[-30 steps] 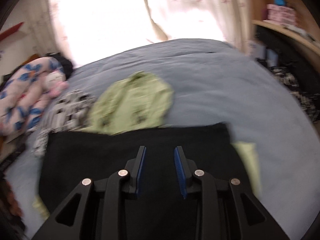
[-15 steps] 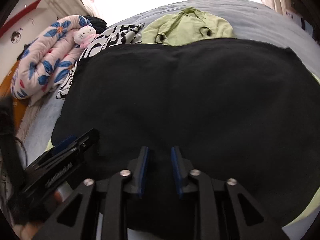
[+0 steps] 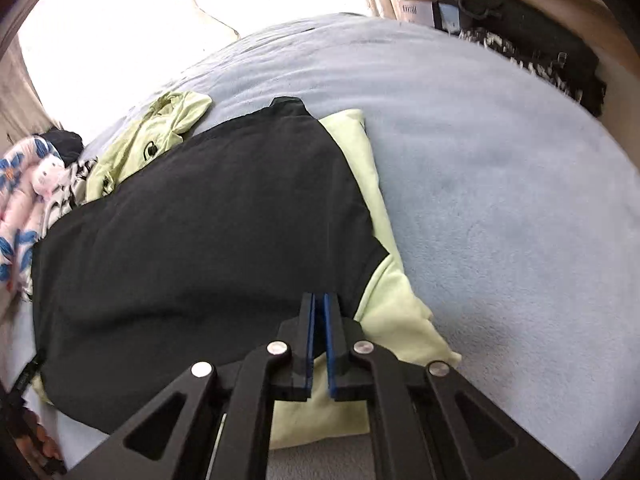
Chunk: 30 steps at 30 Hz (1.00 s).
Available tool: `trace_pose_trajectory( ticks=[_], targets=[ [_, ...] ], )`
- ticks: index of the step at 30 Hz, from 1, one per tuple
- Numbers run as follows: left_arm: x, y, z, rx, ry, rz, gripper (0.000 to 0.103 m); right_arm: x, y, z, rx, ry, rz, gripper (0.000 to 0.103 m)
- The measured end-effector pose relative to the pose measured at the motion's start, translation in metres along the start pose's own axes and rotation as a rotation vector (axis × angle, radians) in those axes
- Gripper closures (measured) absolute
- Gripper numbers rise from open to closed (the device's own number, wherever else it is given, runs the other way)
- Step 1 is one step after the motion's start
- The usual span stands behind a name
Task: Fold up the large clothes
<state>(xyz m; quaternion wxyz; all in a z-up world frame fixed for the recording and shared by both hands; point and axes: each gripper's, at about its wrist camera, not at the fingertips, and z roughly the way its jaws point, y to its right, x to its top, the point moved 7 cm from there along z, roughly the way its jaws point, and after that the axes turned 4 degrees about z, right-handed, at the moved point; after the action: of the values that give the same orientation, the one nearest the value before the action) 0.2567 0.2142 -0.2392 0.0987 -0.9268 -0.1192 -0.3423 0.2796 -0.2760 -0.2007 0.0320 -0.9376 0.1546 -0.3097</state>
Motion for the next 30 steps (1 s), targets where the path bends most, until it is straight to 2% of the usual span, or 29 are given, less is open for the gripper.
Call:
trace_pose_trajectory(
  ticks=[4, 6, 11, 17, 25, 30],
  targets=[
    [0.002, -0.003, 0.002, -0.028, 0.003, -0.024, 0.046, -0.004, -0.012, 0.001, -0.056, 0.02, -0.052, 0.094],
    [0.002, -0.004, 0.002, -0.037, 0.004, -0.028, 0.046, -0.006, -0.014, 0.0, -0.053, 0.022, -0.059, 0.09],
    [0.002, -0.001, 0.002, -0.024, -0.002, -0.007, 0.045, -0.004, -0.007, -0.003, -0.049, 0.012, -0.057, 0.087],
    [0.007, -0.002, -0.005, -0.028, -0.047, 0.002, 0.044, -0.006, -0.011, -0.008, -0.031, -0.02, -0.038, 0.08],
    [0.008, -0.017, -0.055, -0.02, -0.069, 0.003, 0.044, -0.023, -0.023, -0.04, 0.022, -0.079, -0.014, 0.08],
    [0.001, -0.024, -0.098, -0.012, -0.06, 0.03, 0.043, -0.035, -0.032, -0.073, 0.043, -0.075, -0.045, 0.08]
  ],
)
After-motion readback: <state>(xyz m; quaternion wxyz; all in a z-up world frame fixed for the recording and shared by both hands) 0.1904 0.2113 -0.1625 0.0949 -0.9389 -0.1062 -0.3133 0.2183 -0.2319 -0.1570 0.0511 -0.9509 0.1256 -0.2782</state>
